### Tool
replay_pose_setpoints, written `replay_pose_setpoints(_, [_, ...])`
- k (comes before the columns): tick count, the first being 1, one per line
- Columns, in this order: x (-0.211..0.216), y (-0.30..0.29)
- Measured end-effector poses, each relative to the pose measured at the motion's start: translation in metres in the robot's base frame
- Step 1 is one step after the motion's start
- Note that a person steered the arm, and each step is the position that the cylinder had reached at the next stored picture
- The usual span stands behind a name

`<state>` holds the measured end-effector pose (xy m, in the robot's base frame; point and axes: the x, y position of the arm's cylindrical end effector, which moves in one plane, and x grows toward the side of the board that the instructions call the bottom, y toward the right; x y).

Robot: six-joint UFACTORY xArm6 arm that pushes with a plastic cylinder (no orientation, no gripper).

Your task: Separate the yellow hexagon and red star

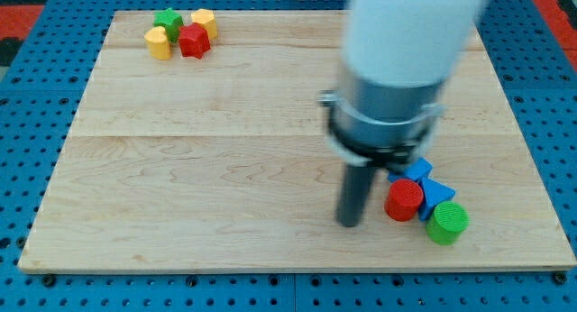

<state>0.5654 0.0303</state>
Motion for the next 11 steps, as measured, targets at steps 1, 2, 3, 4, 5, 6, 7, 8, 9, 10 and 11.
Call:
replay_pose_setpoints(1, [-0.018, -0.08])
replay_pose_setpoints(2, [-0.084, -0.122])
replay_pose_setpoints(3, [-0.154, -0.146])
replay_pose_setpoints(4, [-0.226, -0.079])
replay_pose_setpoints(5, [-0.333, -0.035])
replay_pose_setpoints(6, [-0.373, -0.045])
replay_pose_setpoints(7, [-0.374, -0.132])
replay_pose_setpoints(8, [-0.374, -0.195])
replay_pose_setpoints(9, [-0.341, -0.19])
replay_pose_setpoints(10, [-0.306, -0.174])
replay_pose_setpoints(11, [-0.262, -0.168])
